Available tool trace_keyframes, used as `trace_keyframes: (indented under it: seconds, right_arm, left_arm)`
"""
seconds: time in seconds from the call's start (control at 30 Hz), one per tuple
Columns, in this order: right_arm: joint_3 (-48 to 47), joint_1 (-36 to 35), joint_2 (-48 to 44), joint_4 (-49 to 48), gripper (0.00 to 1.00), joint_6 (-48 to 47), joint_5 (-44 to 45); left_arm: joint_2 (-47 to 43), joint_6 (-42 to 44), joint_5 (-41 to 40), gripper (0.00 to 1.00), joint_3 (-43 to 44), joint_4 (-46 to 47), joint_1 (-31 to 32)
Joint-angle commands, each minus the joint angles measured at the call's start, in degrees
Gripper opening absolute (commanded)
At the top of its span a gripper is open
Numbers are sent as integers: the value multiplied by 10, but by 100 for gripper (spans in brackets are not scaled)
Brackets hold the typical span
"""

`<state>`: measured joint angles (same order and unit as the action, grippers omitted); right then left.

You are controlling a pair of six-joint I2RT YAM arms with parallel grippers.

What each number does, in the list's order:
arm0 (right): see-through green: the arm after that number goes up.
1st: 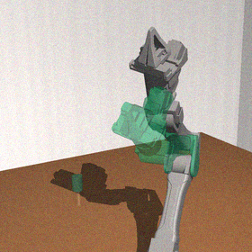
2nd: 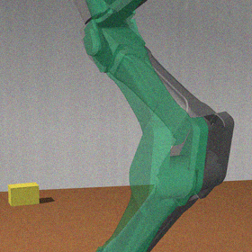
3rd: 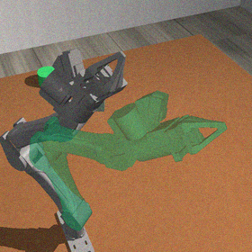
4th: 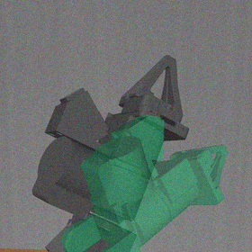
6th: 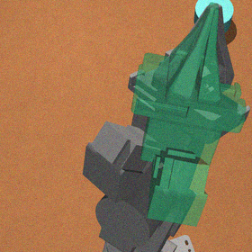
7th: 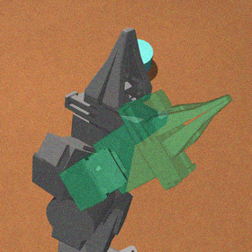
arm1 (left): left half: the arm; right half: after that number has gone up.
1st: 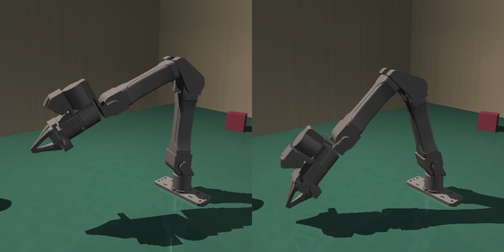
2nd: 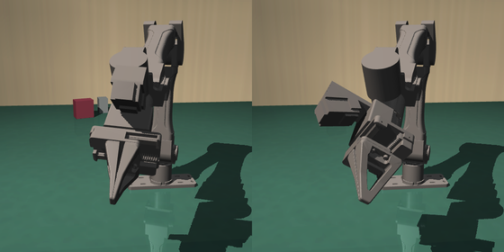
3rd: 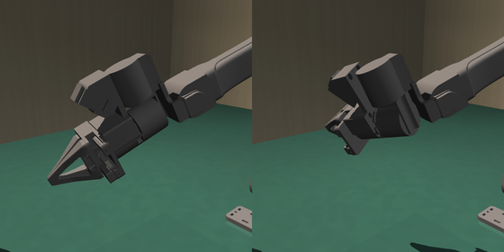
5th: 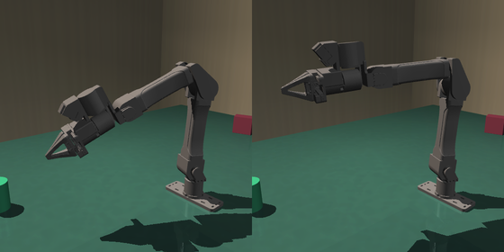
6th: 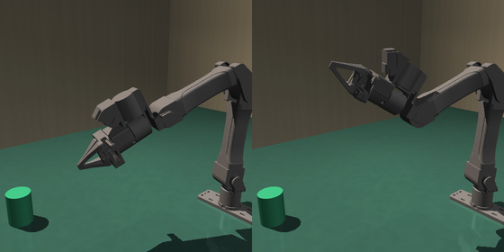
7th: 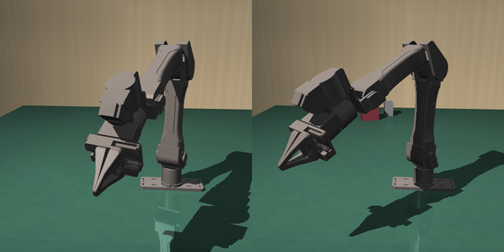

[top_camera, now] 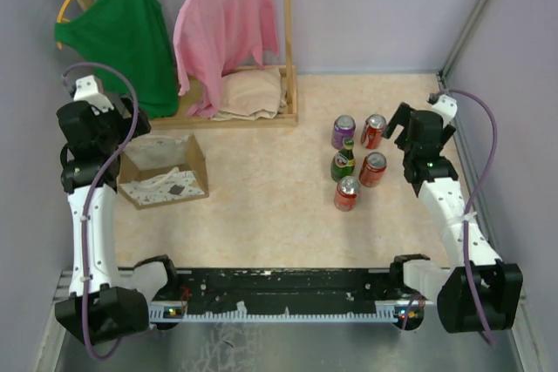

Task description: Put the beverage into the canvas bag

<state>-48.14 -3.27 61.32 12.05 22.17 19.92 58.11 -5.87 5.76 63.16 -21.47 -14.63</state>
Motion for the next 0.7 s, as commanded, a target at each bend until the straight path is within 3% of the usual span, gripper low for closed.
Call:
trace_keyframes:
  seconds: [0.0, 0.3, 0.53, 0.67]
  right_arm:
    - [-29, -2, 6, -17, 99, 2, 14]
    - [-43, -2, 20, -4, 99, -61, -75]
    - [-28, -2, 5, 5, 99, -69, -111]
    - [-32, -3, 4, 15, 99, -75, -120]
  left_arm:
    - [5, -47, -31, 100, 37, -20, -10]
    - [69, -165, 13, 99, 98, -90, -145]
    - [79, -221, 9, 97, 35, -135, -167]
    - [68, -187, -1, 96, -9, -115, -167]
